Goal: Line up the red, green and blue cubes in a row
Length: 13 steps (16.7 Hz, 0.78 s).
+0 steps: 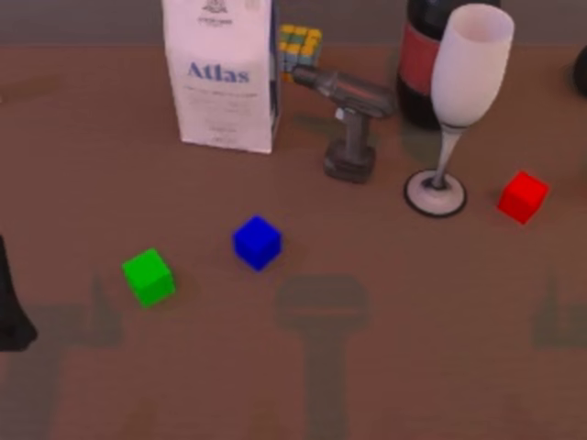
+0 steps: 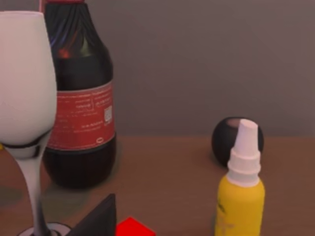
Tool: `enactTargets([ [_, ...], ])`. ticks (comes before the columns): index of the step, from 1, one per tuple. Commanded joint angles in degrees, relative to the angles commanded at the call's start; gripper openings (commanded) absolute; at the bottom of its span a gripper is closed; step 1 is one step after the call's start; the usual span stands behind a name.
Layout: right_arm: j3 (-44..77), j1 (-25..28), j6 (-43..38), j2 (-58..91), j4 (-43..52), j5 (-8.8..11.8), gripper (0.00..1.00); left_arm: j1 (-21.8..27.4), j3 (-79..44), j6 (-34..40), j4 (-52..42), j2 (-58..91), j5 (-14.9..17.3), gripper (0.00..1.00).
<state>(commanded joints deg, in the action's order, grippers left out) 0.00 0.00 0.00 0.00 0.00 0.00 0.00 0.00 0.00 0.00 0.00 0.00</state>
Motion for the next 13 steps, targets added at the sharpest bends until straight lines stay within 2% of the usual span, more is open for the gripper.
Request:
enactTargets([
  [6,5.9,0.6,2.2,5.8,3.9,0.2,1.00,0.0,0.0,0.0,0.0,0.0,0.0,1.00],
  [9,16.5,1.2,5.8,16.5,10.3,0.2,1.00,0.0,0.0,0.0,0.0,0.0,0.0,1.00],
  [13,36.6,2.3,12.3,39.1,22.3,0.0,1.00,0.0,0.0,0.0,0.0,0.0,0.0,1.00],
])
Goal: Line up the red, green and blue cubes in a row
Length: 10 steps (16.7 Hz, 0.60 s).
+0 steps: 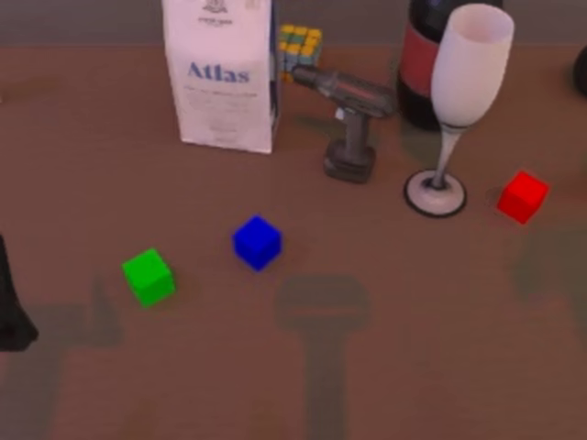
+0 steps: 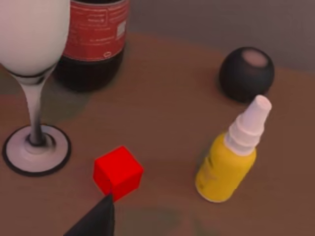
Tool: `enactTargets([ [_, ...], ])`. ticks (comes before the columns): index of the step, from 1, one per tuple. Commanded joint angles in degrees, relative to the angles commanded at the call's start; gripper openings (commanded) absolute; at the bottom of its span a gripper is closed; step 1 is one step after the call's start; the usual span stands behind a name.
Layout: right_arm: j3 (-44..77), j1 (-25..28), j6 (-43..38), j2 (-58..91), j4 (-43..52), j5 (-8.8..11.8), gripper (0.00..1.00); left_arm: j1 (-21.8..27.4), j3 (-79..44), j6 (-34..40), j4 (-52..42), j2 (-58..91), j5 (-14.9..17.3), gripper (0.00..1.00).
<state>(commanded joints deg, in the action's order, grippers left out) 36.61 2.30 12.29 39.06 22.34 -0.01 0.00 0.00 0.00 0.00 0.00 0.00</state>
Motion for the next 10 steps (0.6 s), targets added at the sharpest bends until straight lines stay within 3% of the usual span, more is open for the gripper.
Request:
enactTargets([
  [10,52.4,3.2,18.0,67.4,34.1,-0.4,1.00,0.0,0.0,0.0,0.0,0.0,0.0,1.00],
])
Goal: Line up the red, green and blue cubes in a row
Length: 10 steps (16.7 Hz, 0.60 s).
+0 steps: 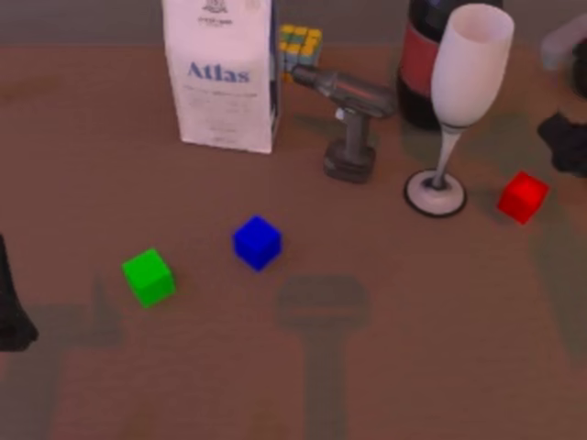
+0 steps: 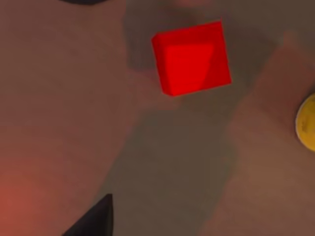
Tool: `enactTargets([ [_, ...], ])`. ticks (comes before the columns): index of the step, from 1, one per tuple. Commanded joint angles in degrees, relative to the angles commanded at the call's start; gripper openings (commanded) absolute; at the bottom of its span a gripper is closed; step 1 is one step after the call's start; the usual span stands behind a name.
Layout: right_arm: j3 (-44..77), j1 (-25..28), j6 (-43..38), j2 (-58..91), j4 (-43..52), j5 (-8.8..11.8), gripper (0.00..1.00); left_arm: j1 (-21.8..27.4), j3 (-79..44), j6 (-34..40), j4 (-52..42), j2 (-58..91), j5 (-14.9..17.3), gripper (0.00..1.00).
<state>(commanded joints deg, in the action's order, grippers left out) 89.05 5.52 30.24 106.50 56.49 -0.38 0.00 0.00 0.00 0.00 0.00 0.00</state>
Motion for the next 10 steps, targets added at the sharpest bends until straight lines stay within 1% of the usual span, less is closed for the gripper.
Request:
enactTargets([
  [3,12.4,0.8,4.1,13.5,7.4,0.0,1.00,0.0,0.0,0.0,0.0,0.0,0.0,1.00],
  [6,22.1,1.4,7.2,23.0,12.4,0.1,1.00,0.0,0.0,0.0,0.0,0.0,0.0,1.00],
  [10,28.2,1.7,9.0,29.0,15.3,0.1,1.00,0.0,0.0,0.0,0.0,0.0,0.0,1.00],
])
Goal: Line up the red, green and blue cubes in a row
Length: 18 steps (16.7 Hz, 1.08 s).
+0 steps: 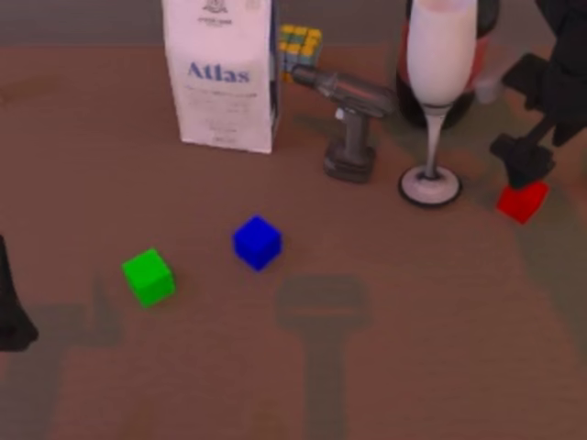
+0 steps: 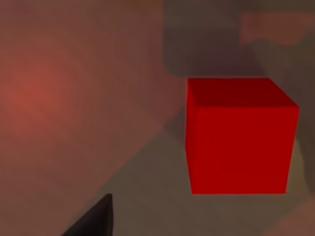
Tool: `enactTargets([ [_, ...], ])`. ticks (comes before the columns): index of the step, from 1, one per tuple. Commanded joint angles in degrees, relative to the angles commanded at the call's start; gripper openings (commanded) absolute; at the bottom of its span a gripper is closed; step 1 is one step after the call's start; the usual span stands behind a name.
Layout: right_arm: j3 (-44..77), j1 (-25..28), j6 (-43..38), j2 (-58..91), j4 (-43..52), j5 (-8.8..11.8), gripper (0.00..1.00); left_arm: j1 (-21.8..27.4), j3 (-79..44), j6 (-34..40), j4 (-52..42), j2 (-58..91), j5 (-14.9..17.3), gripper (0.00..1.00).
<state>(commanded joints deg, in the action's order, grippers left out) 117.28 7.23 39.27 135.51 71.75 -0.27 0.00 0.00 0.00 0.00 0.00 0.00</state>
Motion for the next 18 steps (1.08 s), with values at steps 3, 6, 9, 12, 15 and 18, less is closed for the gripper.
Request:
enactTargets([
  [3,0.0,0.0,0.0,0.0,0.0,0.0,1.00,0.0,0.0,0.0,0.0,0.0,0.0,1.00],
  [6,-0.3,-0.3,0.0,0.0,-0.3,0.0,1.00,0.0,0.0,0.0,0.0,0.0,0.0,1.00],
  [9,-3.3,-0.1,0.1,1.2,-4.3,0.0,1.00,0.0,0.0,0.0,0.0,0.0,0.0,1.00],
  [12,-7.9,0.0,-0.1,3.5,-11.9,0.0,1.00,0.0,0.0,0.0,0.0,0.0,0.0,1.00],
  [15,-11.1,0.1,-0.1,5.2,-16.4,-0.1,1.00,0.0,0.0,0.0,0.0,0.0,0.0,1.00],
  [18,-11.3,0.1,-0.1,5.4,-16.7,-0.1,1.00,0.0,0.0,0.0,0.0,0.0,0.0,1.00],
])
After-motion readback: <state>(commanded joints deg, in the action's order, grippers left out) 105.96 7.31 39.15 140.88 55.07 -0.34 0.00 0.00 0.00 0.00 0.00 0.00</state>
